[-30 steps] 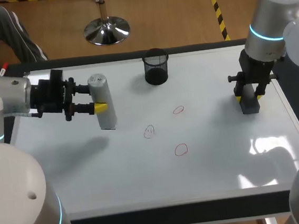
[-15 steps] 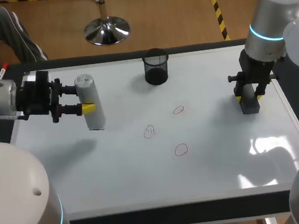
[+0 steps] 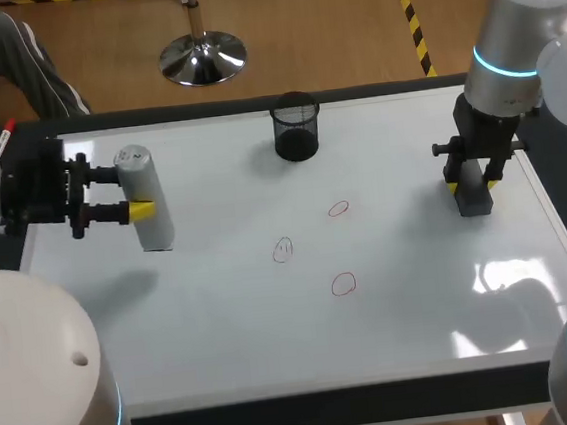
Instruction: Pick up the inspection probe, press it on each red-marked spot on the whiteboard one by one, put down the probe, pick up the eraser, and wipe off all the red marks.
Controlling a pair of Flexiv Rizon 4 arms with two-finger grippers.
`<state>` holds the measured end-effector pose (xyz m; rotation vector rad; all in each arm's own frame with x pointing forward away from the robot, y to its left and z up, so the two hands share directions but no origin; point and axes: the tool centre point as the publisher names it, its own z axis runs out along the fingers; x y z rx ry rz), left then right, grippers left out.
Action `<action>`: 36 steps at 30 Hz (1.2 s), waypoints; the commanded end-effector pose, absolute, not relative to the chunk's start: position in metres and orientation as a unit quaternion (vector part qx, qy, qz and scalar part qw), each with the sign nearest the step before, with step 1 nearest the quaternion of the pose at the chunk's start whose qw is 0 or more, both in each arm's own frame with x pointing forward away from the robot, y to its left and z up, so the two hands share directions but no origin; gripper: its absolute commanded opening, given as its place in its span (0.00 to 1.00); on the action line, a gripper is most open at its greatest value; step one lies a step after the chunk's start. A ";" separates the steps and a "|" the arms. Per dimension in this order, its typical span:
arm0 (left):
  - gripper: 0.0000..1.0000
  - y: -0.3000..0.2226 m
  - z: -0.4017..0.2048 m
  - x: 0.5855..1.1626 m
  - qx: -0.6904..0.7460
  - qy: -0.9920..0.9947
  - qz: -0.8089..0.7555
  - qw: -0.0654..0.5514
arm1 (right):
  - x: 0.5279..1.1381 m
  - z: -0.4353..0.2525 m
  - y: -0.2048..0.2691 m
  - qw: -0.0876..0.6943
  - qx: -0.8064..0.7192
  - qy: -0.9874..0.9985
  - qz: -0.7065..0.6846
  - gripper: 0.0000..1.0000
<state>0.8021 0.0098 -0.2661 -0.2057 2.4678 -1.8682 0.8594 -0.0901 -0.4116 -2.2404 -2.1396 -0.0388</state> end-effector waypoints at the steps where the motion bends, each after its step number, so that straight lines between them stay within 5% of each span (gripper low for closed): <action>1: 0.00 0.019 -0.264 0.798 -0.067 0.794 -0.604 0.023 | 0.860 -0.411 -0.091 0.023 -0.722 -0.691 -0.013 0.00; 36: 0.00 0.050 -0.268 0.795 -0.081 0.793 -0.602 0.037 | 0.860 -0.411 -0.091 0.023 -0.722 -0.691 -0.013 0.00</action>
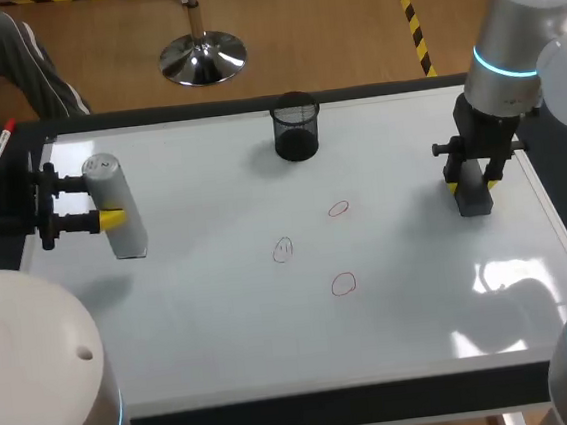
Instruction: Pick up the inspection probe, press it on each red-marked spot on the whiteboard one by one, put down the probe, pick up the eraser, and wipe off all the red marks.
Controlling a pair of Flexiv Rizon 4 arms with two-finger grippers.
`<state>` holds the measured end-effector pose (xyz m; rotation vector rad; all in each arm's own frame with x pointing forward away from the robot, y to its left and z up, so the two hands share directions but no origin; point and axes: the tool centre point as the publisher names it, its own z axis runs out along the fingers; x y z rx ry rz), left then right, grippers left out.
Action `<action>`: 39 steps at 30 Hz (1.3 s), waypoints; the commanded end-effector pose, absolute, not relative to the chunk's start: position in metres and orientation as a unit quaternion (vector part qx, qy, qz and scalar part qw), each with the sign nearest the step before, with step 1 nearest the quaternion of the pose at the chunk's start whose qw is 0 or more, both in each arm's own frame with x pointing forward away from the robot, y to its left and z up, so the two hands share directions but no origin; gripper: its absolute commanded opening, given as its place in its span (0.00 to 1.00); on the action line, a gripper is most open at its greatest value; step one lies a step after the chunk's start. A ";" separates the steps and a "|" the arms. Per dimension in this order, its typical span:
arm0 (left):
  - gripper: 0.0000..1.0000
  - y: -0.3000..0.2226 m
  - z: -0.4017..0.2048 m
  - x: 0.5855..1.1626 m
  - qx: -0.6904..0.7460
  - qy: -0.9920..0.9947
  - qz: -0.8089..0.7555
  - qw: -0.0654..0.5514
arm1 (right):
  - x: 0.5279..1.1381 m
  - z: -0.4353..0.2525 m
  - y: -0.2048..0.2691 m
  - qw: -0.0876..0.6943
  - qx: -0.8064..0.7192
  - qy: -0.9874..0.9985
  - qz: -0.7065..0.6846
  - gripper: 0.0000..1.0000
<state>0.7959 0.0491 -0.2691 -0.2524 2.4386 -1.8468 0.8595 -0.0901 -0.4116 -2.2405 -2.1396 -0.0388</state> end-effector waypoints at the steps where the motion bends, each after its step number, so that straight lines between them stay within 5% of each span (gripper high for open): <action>1: 0.00 0.050 -0.268 0.795 -0.081 0.793 -0.602 0.037 | 0.860 -0.411 -0.091 0.023 -0.722 -0.691 -0.013 0.00; 39: 0.00 0.050 -0.268 0.795 -0.081 0.793 -0.602 0.037 | 0.824 -0.395 -0.071 -0.008 -0.754 -0.657 -0.016 0.00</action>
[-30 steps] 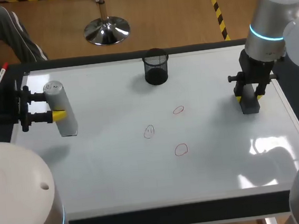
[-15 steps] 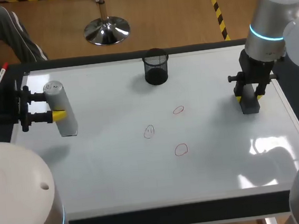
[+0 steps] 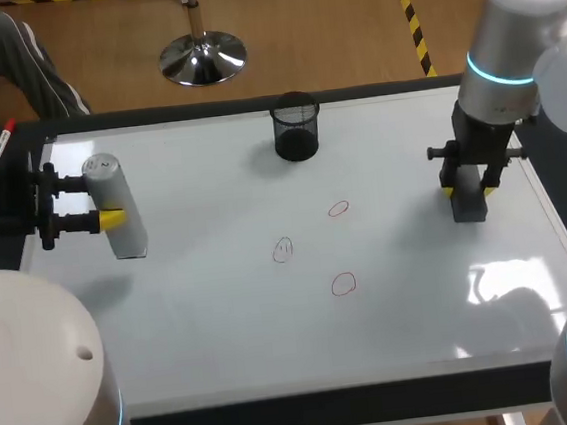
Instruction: Pick up the inspection probe, press it on each red-marked spot on the whiteboard one by one, put down the probe, pick up the eraser, and wipe off all the red marks.
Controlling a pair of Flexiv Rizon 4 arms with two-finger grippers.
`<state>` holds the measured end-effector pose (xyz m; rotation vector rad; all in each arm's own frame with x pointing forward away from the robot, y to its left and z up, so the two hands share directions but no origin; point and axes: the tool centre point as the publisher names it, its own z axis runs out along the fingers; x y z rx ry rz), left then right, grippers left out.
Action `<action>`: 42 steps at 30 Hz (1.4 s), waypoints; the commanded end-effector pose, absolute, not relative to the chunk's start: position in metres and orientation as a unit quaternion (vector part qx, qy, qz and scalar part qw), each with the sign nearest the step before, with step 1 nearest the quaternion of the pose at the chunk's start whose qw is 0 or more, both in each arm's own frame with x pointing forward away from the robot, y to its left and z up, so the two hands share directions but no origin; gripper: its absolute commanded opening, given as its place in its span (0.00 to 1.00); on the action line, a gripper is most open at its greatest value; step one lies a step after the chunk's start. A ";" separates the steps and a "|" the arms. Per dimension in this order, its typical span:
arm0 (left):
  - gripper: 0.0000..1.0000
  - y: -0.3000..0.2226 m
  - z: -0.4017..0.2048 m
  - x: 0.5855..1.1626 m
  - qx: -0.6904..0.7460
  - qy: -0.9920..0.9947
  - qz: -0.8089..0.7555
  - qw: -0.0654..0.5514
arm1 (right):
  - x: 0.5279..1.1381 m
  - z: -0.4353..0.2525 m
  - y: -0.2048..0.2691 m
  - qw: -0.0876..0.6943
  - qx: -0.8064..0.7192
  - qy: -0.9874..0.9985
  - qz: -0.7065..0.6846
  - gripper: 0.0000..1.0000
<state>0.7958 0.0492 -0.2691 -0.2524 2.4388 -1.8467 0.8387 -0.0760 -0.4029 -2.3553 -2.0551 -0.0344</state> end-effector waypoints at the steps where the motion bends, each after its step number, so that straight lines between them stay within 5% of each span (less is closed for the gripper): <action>1: 0.00 0.050 -0.268 0.795 -0.081 0.793 -0.602 0.037 | 0.822 -0.394 -0.069 -0.007 -0.754 -0.656 -0.016 0.00; 42: 0.00 0.050 -0.268 0.795 -0.081 0.793 -0.602 0.037 | 0.778 -0.382 0.076 -0.014 -0.740 -0.673 0.001 0.00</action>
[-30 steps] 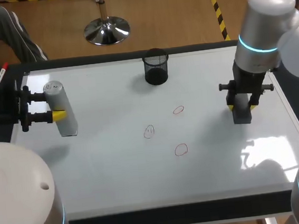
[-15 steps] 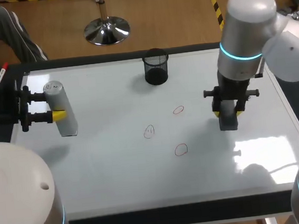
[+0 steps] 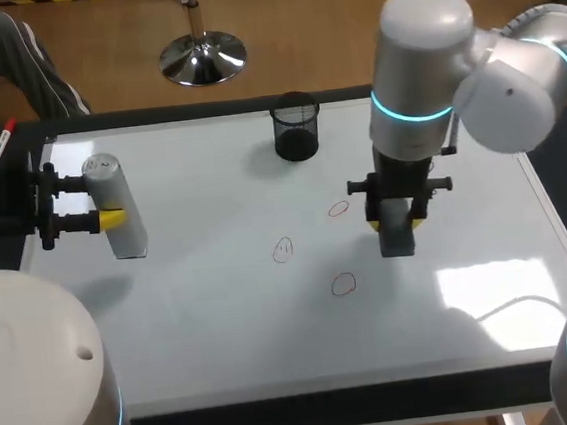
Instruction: Pick up the inspection probe, press it on each red-marked spot on the whiteboard one by one, put down the probe, pick up the eraser, and wipe off all the red marks.
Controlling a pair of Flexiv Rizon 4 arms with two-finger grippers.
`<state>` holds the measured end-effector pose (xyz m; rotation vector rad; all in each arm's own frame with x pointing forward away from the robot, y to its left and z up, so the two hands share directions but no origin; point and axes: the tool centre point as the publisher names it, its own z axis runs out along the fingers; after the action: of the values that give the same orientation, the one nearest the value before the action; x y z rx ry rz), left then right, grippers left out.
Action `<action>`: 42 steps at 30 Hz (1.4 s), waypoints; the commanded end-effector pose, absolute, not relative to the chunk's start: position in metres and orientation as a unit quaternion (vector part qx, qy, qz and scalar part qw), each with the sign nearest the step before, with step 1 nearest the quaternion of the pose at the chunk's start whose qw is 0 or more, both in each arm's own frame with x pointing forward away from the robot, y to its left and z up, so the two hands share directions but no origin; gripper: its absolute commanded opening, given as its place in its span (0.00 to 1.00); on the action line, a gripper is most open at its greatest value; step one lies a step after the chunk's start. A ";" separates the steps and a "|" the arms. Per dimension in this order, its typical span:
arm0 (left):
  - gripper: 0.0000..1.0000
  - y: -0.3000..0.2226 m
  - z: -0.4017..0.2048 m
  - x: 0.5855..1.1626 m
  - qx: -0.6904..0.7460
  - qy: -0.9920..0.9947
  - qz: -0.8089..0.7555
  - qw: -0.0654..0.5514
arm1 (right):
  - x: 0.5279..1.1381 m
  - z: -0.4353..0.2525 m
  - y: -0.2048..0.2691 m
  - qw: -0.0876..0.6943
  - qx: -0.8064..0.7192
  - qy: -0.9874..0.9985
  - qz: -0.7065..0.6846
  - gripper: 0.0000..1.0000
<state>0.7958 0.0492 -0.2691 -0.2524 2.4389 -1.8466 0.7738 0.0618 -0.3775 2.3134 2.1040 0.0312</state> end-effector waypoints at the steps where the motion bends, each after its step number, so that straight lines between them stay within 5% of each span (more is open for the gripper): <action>1: 0.00 0.050 -0.268 0.795 -0.081 0.793 -0.602 0.037 | 0.778 -0.382 0.079 0.014 0.740 0.672 -0.001 0.00; 42: 0.00 0.050 -0.268 0.795 -0.081 0.793 -0.602 0.037 | 0.768 -0.392 0.209 0.010 0.700 0.714 -0.002 0.00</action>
<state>0.7958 0.0492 -0.2690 -0.2524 2.4390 -1.8465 0.7659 0.2012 -0.3900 2.1931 2.2351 0.0156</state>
